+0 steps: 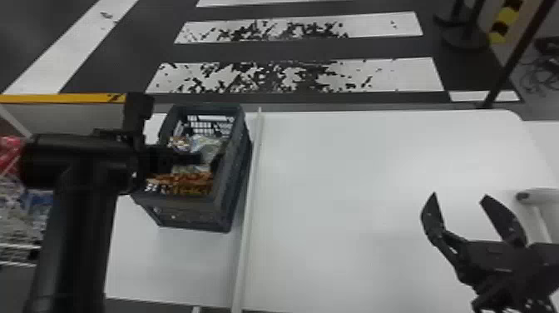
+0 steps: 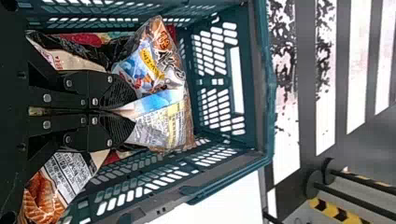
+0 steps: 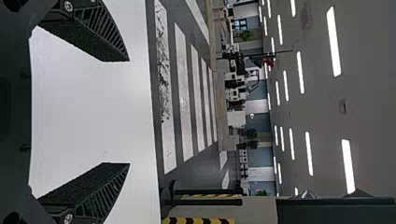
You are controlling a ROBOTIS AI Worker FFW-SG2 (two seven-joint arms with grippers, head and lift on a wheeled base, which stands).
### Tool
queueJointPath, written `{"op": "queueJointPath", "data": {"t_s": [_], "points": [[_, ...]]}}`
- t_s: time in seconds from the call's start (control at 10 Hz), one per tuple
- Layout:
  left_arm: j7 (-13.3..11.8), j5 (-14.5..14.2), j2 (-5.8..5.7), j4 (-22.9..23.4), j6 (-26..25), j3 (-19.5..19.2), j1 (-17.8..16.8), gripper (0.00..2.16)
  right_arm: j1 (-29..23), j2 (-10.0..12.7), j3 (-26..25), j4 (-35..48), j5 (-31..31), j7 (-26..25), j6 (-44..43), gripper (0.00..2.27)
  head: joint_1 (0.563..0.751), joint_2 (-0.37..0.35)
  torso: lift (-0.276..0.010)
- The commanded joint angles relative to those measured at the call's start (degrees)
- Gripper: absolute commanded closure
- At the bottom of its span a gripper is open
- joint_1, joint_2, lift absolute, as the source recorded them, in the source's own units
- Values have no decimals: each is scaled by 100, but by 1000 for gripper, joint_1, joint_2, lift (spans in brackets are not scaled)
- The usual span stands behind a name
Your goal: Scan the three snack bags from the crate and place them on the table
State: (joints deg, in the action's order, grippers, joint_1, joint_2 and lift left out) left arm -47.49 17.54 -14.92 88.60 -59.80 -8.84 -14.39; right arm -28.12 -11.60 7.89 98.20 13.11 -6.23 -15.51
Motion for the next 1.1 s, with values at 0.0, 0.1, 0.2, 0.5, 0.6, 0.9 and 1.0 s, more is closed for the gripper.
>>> {"op": "queueJointPath", "data": {"t_s": [0.0, 0.1, 0.2, 0.5, 0.6, 0.9, 1.0], "points": [[-58, -303, -11, 369, -99, -320, 130, 2135, 0, 0, 2, -12, -1, 7, 0, 80, 695, 144, -62], [-58, -541, -2, 571, -116, -513, 217, 2138, 0, 9, 2, -12, -1, 7, 0, 80, 695, 146, -62], [3, -716, 15, 746, -151, -672, 314, 2138, 0, 9, 2, -12, -1, -1, 0, 80, 695, 149, -62], [390, -1543, 165, 1986, -556, -1120, 833, 2138, -18, 18, 2, -3, -1, 7, -18, 83, 695, 163, -62], [583, -1771, 305, 2531, -714, -1173, 1035, 2138, -18, 26, 2, -3, -1, 7, -18, 83, 695, 162, -62], [1313, -2298, 824, 4042, -1171, -751, 1492, 2142, -18, 26, 11, 6, -1, 7, -18, 83, 695, 108, -62], [1612, -2272, 1000, 4218, -1399, -355, 1562, 2142, -18, 26, 11, 6, -1, -1, -18, 83, 695, 70, -62]]}}
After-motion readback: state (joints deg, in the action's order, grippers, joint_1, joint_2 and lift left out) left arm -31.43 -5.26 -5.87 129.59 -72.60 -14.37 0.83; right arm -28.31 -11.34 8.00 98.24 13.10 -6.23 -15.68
